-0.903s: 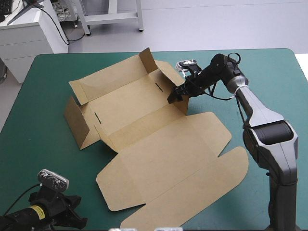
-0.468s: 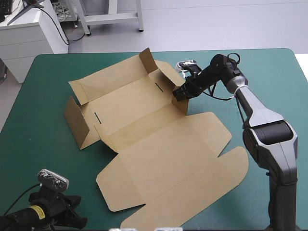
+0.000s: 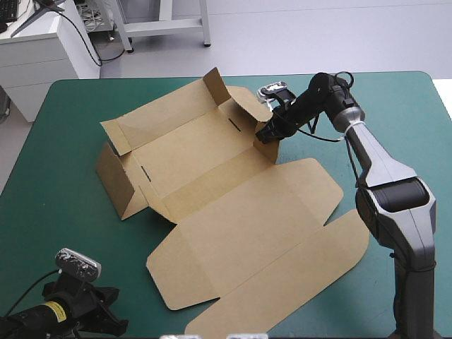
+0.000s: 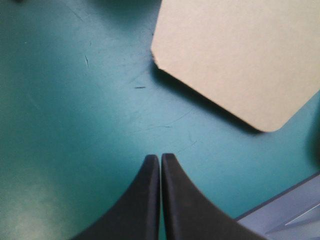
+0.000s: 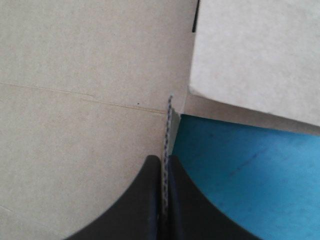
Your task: Fold the box
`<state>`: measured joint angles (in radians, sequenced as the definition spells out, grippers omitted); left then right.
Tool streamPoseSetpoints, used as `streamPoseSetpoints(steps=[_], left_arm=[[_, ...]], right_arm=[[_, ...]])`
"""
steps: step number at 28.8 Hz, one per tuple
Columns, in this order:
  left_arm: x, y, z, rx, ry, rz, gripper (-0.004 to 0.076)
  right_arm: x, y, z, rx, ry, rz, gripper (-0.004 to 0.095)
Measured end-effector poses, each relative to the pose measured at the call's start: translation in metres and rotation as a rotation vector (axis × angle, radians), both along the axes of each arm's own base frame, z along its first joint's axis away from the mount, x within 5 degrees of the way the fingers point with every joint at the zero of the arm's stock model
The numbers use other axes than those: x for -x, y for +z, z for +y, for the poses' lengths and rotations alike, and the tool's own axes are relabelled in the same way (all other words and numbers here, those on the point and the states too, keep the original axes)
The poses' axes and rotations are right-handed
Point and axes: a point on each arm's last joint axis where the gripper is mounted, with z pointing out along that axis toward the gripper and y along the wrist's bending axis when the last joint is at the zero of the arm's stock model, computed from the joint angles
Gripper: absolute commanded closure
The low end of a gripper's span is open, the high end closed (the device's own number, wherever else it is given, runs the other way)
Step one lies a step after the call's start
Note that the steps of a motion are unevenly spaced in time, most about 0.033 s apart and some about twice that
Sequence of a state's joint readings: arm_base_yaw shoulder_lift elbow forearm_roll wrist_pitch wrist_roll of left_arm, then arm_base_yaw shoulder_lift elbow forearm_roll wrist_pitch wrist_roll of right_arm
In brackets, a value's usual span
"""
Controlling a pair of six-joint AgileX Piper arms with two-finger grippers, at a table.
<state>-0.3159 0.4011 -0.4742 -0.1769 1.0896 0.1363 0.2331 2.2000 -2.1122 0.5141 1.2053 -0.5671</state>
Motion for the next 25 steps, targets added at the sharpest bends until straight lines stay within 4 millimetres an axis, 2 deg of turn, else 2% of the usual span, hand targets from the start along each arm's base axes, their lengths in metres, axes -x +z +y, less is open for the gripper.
streamPoseSetpoints(steps=[5, 11, 18, 23, 24, 25], left_arm=[[0.0, 0.0, 0.0, 0.0, 0.0, 0.0, 0.0732], [0.0, 0.0, 0.0, 0.0, 0.0, 0.0, 0.0732], [0.0, 0.0, 0.0, 0.0, 0.0, 0.0, 0.0732], [0.0, 0.0, 0.0, 0.0, 0.0, 0.0, 0.0732], [0.0, 0.0, 0.0, 0.0, 0.0, 0.0, 0.0732], [0.0, 0.0, 0.0, 0.0, 0.0, 0.0, 0.0732]], right_arm=[[-0.003, 0.032, -0.004, 0.072, 0.1, -0.168, 0.0926], [-0.002, 0.062, 0.0, 0.05, 0.204, -0.321, 0.0927], [0.004, 0.065, 0.016, 0.091, 0.375, -0.424, 0.0928], [0.016, 0.063, 0.046, 0.149, 0.516, -0.481, 0.0927], [0.022, 0.063, 0.059, 0.151, 0.567, -0.499, 0.0927], [0.025, 0.063, 0.064, 0.15, 0.583, -0.503, 0.0928]])
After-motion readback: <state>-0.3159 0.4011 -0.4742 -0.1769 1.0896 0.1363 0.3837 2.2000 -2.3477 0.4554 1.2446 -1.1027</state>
